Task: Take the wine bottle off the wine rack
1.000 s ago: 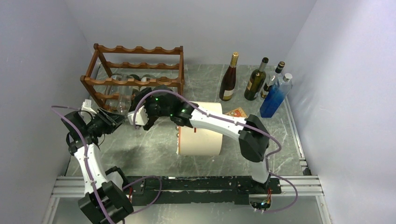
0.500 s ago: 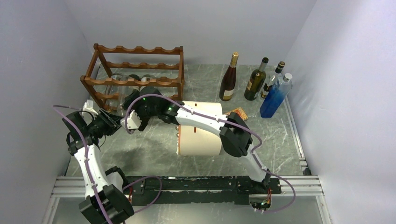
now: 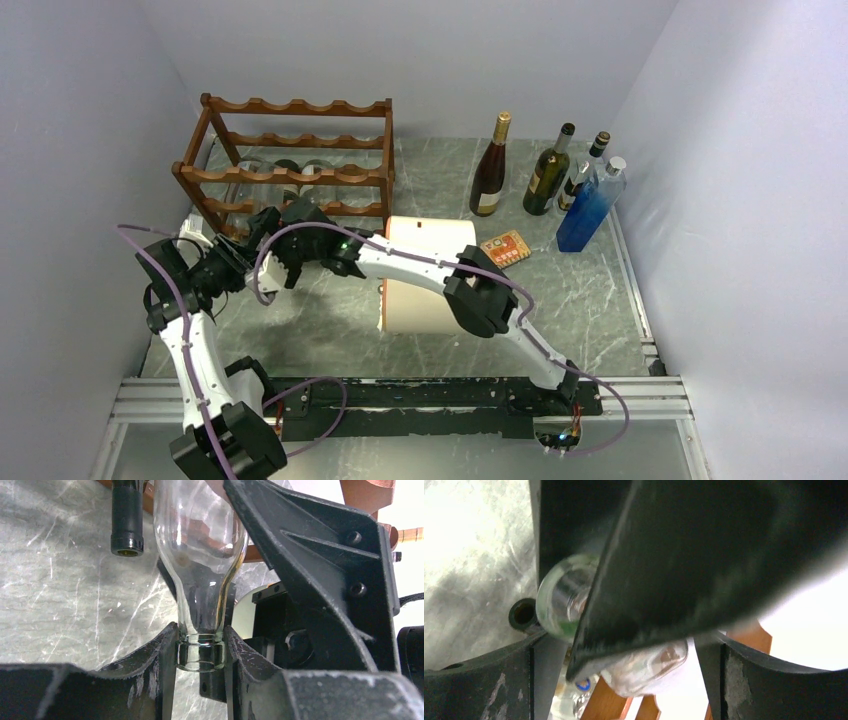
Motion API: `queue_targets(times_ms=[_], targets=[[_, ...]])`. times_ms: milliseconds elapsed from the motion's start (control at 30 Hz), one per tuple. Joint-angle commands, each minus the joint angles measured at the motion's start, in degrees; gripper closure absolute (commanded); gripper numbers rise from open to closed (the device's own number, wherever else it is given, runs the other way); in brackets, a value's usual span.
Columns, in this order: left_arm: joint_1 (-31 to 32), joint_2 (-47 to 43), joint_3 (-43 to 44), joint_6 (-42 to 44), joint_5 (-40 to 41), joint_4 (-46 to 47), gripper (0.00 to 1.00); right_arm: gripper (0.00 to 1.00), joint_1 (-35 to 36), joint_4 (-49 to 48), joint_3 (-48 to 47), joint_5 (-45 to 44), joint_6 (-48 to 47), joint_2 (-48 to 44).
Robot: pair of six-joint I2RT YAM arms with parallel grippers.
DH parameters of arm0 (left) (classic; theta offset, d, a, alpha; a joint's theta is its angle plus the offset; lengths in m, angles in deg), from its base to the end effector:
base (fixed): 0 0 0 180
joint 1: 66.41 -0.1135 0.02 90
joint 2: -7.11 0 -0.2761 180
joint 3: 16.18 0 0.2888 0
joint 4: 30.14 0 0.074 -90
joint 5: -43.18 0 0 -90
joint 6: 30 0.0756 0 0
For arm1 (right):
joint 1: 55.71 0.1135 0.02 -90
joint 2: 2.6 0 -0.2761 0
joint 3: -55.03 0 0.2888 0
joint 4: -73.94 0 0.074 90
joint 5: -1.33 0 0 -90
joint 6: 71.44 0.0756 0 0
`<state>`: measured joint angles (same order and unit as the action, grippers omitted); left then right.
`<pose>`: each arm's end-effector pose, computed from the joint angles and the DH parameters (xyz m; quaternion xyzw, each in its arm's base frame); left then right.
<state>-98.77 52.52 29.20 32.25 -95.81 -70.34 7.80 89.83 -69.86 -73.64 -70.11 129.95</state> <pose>0.2074 0.0639 0.2301 -0.2624 0.8019 -0.3604 0.3977 0.2624 0.5705 0.2197 -0.8222 0.1298 -0.0115 0.5540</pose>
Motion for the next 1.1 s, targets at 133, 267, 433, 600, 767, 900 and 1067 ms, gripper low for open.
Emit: queue_targets(times_ms=[133, 267, 433, 600, 767, 900, 1067], targets=[[0.53, -0.27, 1.93, 1.03, -1.70, -1.75, 0.93, 0.01, -0.01, -10.27, -2.03, 0.56, 0.06, 3.85], [0.54, -0.35, 2.34, 1.46, -1.81, -2.43, 0.93, 0.14, -0.64, -10.67, -2.20, 1.01, 0.44, 4.54], [0.53, -0.84, 3.21, 2.02, -2.13, -3.27, 0.93, 0.42, -0.74, -10.78, -3.51, 2.68, 1.31, 4.74], [0.66, -0.82, 7.90, 7.14, 1.21, -8.89, 0.92, 0.65, -0.74, -12.30, -3.36, 3.38, 2.43, 4.77], [2.56, 0.02, 10.48, 10.70, 1.79, -11.00, 0.59, 0.91, -0.48, -15.17, -0.26, 4.48, 5.37, 2.75], [3.91, -0.67, 13.15, 13.08, 6.17, -13.24, 0.36, 1.00, -0.43, -18.35, 2.70, 5.34, 7.51, 1.19], [4.73, -1.90, 16.84, 15.03, 10.94, -16.31, 0.01, 1.00, -0.70, -19.91, 4.64, 5.80, 8.32, 0.13]])
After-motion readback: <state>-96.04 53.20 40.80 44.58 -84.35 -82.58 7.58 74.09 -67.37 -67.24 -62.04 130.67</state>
